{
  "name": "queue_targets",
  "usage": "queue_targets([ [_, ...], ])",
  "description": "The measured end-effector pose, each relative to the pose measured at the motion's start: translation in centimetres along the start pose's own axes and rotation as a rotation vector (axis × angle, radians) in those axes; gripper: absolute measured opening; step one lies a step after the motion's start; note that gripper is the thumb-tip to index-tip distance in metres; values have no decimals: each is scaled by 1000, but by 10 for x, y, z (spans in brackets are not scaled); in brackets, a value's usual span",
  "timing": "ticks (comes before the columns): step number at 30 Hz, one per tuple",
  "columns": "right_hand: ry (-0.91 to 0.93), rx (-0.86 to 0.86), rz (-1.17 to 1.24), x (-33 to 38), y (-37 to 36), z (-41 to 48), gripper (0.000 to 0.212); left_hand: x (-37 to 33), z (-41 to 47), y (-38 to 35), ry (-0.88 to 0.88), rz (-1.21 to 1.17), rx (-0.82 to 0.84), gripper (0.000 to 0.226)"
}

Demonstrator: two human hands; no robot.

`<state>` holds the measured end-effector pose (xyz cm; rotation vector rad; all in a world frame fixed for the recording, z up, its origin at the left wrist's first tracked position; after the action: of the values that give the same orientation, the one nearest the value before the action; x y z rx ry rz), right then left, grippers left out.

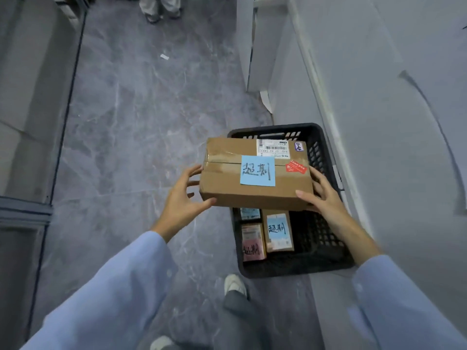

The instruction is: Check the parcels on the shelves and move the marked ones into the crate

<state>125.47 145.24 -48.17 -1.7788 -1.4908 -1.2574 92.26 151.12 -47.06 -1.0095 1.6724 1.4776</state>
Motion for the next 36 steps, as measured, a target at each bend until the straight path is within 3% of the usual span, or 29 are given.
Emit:
queue_targets([
  [5,-102,-81,-41,-34,34,33,85,21,26,-25,-65,230,63,79],
  [9,-118,-114,-76,-52,53,63,102,29,47,-32,-130,373,59,74],
  [15,-81,-131,-155,-81,42,130,80,46,75,-50,-220,548,44,72],
  [19,-54,-191,-214,-109,21,171,80,63,84,-59,-222,555,69,71],
  [23,-138,-276,-158,-136,12,200,67,75,86,-60,-182,549,86,72],
  [28,-147,-236,-199,-152,-2,213,54,87,85,-60,-155,555,103,72],
  [32,-154,-227,-262,-146,-10,199,59,87,82,-59,-148,534,100,71],
  [36,-48,-206,-426,-129,-20,180,70,81,79,-49,-139,515,64,69],
])
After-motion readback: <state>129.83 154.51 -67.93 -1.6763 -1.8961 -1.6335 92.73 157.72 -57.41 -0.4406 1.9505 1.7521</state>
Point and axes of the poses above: each hand's wrist, its own z-axis towards the middle knuckle, its own y-axis out of the back of the hand, x = y × z, the point moved 2 cm from there along z, towards the middle knuckle, and after that the axes turned 13 degrees about -x, right-handed, at the moved point
